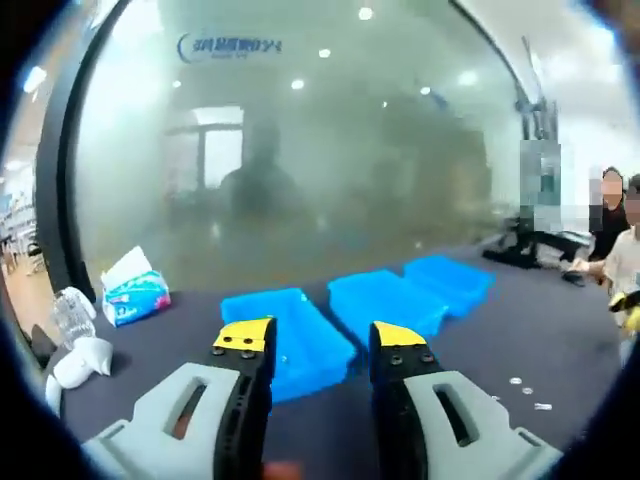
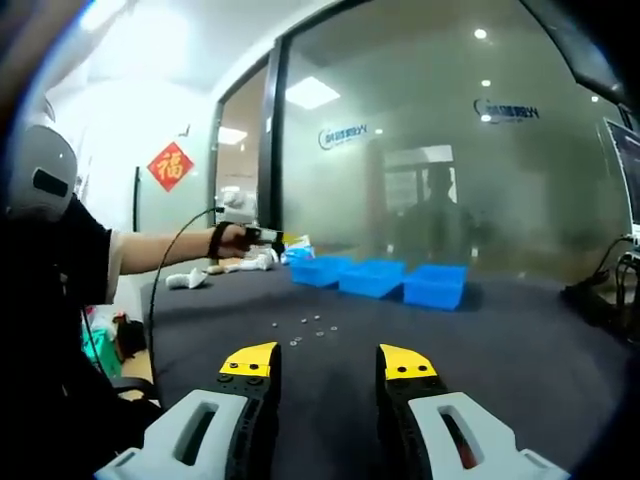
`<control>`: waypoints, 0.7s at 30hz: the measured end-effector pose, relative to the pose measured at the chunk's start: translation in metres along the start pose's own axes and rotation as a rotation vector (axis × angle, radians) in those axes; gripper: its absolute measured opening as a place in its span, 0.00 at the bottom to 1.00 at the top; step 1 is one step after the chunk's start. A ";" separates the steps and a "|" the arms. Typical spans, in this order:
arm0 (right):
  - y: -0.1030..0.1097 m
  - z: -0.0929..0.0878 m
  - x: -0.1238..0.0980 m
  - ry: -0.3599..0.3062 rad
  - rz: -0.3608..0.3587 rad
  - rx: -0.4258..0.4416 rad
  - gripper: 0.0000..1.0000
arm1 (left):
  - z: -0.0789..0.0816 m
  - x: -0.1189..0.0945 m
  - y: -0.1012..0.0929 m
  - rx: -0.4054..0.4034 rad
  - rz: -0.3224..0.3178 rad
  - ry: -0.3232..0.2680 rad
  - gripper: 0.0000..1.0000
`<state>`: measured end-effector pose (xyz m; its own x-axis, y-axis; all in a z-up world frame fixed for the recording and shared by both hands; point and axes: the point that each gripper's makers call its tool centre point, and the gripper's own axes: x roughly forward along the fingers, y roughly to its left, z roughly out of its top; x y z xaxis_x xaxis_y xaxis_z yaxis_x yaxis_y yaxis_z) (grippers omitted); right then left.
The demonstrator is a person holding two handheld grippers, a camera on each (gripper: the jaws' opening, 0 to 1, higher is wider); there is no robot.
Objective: Sort the screws, nuts, and washers into the corresponding bins
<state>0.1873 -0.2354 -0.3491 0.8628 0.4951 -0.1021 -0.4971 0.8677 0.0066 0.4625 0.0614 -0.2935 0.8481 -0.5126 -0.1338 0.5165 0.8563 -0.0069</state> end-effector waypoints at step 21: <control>-0.001 0.007 0.005 -0.016 0.001 -0.006 0.35 | -0.012 -0.166 -0.063 -0.002 -0.086 -0.145 0.37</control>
<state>0.1923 -0.2335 -0.3427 0.8636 0.4966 -0.0864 -0.4985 0.8669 0.0006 0.2874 0.0934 -0.2822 0.8088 -0.5880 0.0114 0.5881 0.8086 -0.0146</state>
